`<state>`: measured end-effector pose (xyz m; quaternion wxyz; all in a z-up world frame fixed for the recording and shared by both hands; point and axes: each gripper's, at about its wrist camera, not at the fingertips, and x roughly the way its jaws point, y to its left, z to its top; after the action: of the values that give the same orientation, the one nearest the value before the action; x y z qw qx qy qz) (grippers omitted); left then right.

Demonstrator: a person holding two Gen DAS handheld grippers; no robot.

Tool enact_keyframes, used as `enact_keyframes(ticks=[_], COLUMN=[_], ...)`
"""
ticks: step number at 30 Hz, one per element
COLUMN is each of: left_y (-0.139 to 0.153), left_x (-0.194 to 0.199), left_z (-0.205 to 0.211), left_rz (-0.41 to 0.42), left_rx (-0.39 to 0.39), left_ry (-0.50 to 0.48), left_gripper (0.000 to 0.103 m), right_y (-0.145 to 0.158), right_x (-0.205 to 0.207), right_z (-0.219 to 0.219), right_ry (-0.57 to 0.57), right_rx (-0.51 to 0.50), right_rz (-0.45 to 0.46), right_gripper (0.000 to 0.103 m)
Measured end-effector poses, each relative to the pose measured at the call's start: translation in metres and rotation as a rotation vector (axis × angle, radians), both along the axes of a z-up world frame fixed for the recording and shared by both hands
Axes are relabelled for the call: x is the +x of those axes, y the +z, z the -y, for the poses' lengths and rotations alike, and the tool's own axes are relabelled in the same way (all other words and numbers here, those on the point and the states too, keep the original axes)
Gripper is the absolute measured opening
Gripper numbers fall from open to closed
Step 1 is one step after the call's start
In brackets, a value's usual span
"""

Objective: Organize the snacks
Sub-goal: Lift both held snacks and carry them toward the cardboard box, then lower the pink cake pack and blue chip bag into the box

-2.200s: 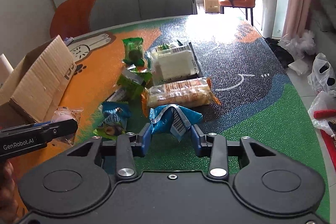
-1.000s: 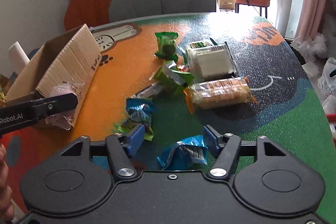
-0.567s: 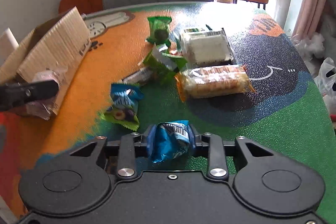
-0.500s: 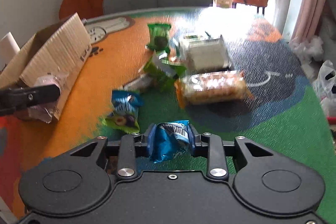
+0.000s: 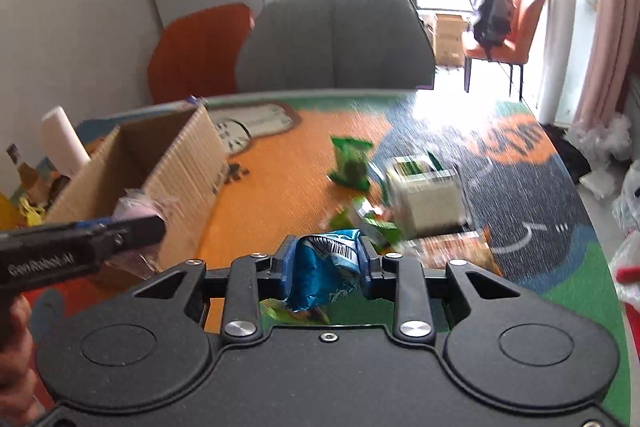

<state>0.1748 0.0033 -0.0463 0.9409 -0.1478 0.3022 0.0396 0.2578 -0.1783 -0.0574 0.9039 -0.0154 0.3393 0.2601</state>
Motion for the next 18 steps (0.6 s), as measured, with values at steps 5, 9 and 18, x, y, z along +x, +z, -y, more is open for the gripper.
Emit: enact_keyframes(ticks=[5, 9, 18], left_y=[0.012, 0.02, 0.03], left_x=[-0.004, -0.009, -0.016], left_z=[-0.007, -0.015, -0.042], left_rz=[0.025, 0.042, 0.062], left_rx=[0.012, 0.016, 0.012], left_ry=[0.011, 0.022, 0.067], left_gripper=[0.031, 0.031, 0.031], right_y=[0.014, 0.024, 0.037], right_x=[-0.002, -0.003, -0.008], right_z=[-0.013, -0.025, -0.056], right_ry=[0.03, 0.05, 0.104], right_rx=[0.017, 0.028, 0.044], right_rz=[0.035, 0.054, 0.085], right_gripper=[0.029, 0.029, 0.029])
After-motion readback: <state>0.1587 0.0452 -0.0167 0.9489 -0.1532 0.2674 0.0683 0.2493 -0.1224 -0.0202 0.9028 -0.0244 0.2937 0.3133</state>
